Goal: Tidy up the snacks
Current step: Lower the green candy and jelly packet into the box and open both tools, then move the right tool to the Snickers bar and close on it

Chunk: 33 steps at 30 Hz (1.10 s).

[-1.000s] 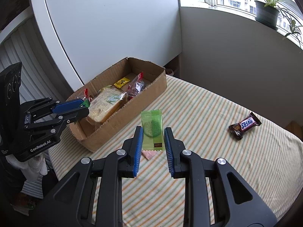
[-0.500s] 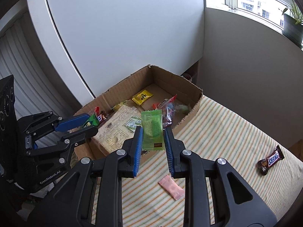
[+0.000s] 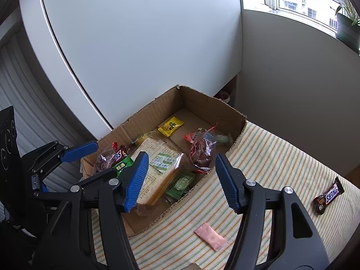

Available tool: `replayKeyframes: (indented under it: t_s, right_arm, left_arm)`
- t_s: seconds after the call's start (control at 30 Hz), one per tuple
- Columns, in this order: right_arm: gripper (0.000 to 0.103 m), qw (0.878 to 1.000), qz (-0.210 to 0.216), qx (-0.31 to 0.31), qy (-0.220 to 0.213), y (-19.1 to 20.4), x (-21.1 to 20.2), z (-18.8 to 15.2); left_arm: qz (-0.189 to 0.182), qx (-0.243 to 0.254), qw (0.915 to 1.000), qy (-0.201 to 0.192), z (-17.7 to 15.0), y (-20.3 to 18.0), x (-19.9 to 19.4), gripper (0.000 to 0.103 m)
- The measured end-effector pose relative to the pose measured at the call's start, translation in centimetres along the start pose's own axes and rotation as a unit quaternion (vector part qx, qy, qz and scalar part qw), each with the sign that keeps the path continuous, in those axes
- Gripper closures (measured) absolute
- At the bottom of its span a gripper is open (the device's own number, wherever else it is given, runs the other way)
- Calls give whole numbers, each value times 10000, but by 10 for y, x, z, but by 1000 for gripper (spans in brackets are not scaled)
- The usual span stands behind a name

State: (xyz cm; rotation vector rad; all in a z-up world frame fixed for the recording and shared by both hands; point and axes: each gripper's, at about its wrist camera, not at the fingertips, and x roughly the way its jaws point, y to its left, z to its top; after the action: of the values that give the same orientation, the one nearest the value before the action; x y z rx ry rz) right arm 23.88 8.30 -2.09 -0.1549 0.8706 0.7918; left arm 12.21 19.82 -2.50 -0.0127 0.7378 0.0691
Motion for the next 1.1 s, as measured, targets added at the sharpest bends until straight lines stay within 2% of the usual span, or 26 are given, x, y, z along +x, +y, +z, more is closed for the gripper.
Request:
replayKeyframes:
  t_s: [0.13, 0.33, 0.6, 0.97, 1.1]
  right_arm:
    - [32, 9999, -53, 77, -44, -8, -10, -4]
    - [31, 9994, -222, 239, -118, -30, -35, -19]
    - [31, 9963, -488, 679, -174, -76, -74, -55]
    - [31, 9809, -1069, 1582, -368, -162, -140, -113]
    - [31, 9746, -1205, 1852, -369, -185, -152, -124]
  left_arm:
    - [-19, -84, 10000, -24, -2, 0, -4, 49]
    - [-120, -62, 9999, 20, -4, -9, -10, 49]
    - [-312, 15, 9995, 42, -9, -32, -22, 49]
    - [-700, 273, 9969, 250, -30, -79, -35, 49]
    - [-840, 326, 9952, 382, -43, -95, -38, 49]
